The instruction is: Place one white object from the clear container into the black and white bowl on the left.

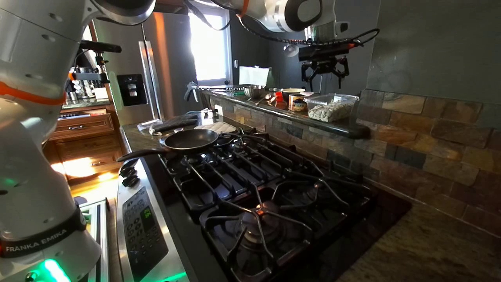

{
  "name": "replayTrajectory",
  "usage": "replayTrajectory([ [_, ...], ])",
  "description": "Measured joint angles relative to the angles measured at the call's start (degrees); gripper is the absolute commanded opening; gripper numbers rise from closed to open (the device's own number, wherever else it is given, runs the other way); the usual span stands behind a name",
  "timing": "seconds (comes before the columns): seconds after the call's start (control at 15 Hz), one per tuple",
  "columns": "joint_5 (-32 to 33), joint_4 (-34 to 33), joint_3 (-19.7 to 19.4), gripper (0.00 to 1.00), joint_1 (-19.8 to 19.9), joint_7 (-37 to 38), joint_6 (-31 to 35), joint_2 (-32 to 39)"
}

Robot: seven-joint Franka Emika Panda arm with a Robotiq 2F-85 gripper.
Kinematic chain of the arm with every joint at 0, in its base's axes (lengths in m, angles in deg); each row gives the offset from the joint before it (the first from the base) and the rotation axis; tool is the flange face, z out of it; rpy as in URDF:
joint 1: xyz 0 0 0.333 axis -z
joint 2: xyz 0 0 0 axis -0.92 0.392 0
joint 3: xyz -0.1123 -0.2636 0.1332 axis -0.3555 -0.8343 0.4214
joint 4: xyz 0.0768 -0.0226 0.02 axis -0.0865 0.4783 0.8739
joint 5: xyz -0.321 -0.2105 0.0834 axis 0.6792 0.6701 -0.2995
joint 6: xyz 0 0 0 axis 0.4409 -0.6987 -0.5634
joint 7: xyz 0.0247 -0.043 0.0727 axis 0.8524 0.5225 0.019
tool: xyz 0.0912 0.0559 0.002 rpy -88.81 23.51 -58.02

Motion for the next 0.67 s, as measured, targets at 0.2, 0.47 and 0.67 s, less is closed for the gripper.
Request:
replayTrajectory([
  [0.2, 2.32, -0.69, -0.23, 1.0, -0.4, 6.15, 0.72, 1.2],
  [0.47, 3.14, -1.69, -0.12, 1.0, -0.44, 10.22, 0.98, 2.84],
  [0.67, 3.14, -2.3, 0.31, 1.0, -0.43, 10.49, 1.12, 3.95],
])
